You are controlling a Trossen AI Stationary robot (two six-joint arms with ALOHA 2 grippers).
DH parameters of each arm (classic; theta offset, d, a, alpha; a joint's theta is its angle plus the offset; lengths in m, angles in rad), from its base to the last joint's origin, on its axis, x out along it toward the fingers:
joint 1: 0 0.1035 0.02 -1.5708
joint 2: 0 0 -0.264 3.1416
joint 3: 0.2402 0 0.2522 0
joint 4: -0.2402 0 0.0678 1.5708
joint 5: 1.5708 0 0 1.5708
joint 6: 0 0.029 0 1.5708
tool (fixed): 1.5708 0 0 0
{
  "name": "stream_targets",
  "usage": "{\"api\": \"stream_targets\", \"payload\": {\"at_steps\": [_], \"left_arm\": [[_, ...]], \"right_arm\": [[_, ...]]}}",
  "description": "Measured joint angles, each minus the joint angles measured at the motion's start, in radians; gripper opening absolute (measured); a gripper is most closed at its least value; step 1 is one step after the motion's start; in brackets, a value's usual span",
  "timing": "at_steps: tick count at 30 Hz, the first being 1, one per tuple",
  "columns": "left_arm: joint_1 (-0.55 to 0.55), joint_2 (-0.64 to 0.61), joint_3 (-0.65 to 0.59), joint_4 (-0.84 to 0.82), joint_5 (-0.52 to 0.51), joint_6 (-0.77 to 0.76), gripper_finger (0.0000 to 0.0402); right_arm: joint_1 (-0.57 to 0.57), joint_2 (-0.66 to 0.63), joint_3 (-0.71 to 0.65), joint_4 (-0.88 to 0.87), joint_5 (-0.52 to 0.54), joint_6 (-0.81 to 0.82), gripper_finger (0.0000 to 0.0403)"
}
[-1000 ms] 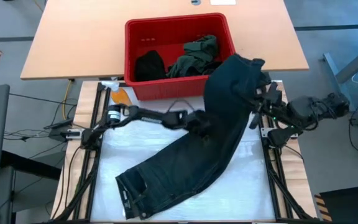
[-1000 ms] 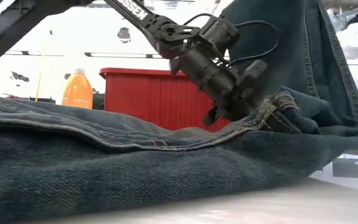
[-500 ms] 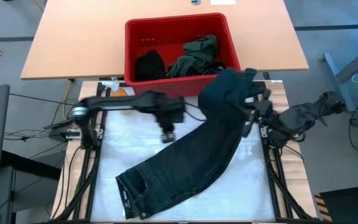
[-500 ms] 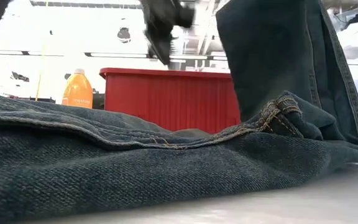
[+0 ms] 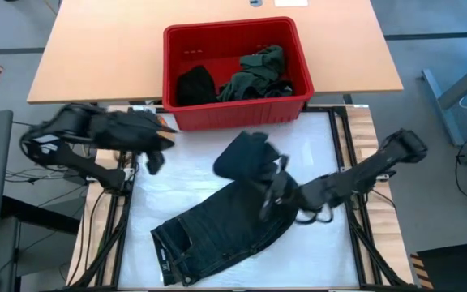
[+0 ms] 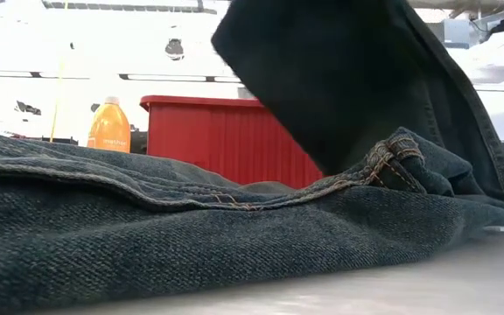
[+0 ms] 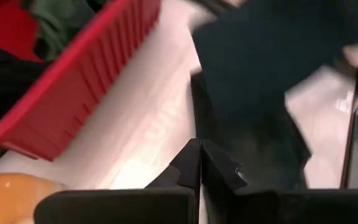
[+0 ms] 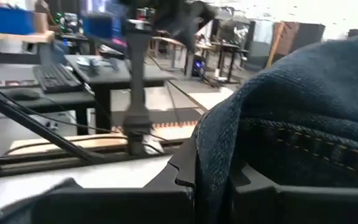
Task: Fold Laundry from Bin
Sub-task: Fold the dark blue pants
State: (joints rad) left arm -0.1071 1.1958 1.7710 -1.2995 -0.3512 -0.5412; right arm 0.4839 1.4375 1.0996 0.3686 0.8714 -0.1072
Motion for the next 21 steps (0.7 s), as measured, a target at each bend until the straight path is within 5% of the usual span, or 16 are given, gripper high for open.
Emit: {"api": "stream_targets", "payload": {"at_steps": [8, 21], "left_arm": [[-0.129, -0.038, 0.000, 0.002, -0.086, -0.062, 0.0000], [-0.238, 0.011, -0.091, -0.008, -0.108, 0.062, 0.0000]], "right_arm": [[-0.017, 0.398, 0.283, -0.005, -0.015, -0.058, 0.0038], [0.016, 0.975, 0.978, -0.537, -0.034, 0.152, 0.0058]]}}
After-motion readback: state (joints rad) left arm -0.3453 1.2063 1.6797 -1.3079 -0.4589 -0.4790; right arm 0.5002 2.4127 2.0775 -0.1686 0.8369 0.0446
